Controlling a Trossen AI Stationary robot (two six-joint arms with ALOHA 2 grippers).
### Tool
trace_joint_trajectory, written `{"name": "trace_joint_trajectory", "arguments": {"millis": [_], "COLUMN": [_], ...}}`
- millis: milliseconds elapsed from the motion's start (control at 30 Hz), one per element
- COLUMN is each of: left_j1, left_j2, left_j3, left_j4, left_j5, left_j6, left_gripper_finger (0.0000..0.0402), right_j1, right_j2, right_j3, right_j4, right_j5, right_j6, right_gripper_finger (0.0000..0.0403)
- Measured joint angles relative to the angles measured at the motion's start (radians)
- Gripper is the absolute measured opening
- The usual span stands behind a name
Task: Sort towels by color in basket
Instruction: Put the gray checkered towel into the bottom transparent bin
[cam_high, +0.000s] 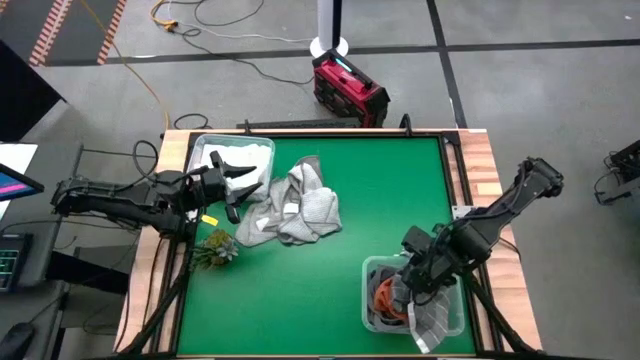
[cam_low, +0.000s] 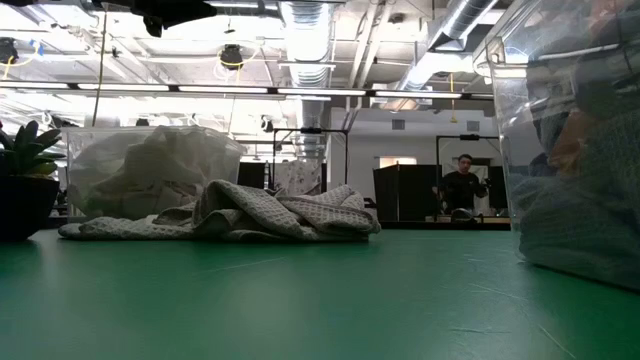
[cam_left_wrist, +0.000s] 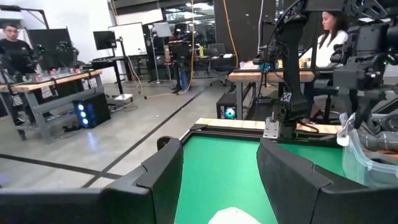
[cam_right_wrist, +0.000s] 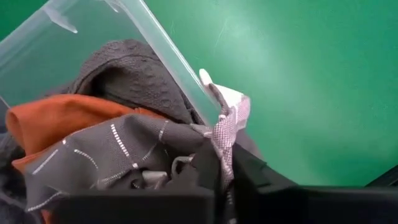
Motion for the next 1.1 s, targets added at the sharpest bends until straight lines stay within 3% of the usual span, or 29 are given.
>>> {"name": "trace_joint_trajectory", "arguments": {"millis": [233,367,500,667,800,967,1100], "left_j1": [0.0,0.0,0.0,0.0,0.0,0.0,0.0], "left_j2": [0.0,0.0,0.0,0.0,0.0,0.0,0.0], "left_j3": [0.0,0.0,0.0,0.0,0.0,0.0,0.0], "left_j4": [-0.017,-0.028,-0.028,-0.033,-0.046,-0.04,-0.033], "left_j5": [0.0,0.0,0.0,0.0,0.0,0.0,0.0], "left_j6": [0.0,0.0,0.0,-0.012,-0.016,-0.022,-0.022], "left_gripper_finger": [0.0196,0.0196,0.0196,0.0196,0.0196,0.0196,0.0196], "right_j1": [0.043,0.109,0.156,0.197,0.214,0.171,0.139], "right_j2": [-0.021,-0.02,0.001,0.104,0.205,0.29,0.274], "right_j3": [0.067,0.12,0.08,-0.028,-0.096,-0.106,-0.109], "right_j4": [0.004,0.085,0.13,0.244,0.41,0.434,0.467], "right_j5": [0.016,0.118,0.218,0.25,0.236,0.073,0.035], "right_j6": [-0.019,-0.101,-0.13,-0.175,-0.201,-0.104,-0.132], "right_gripper_finger": [0.003,0.0032,0.0029,0.0034,0.0034,0.0034,0.0035]}}
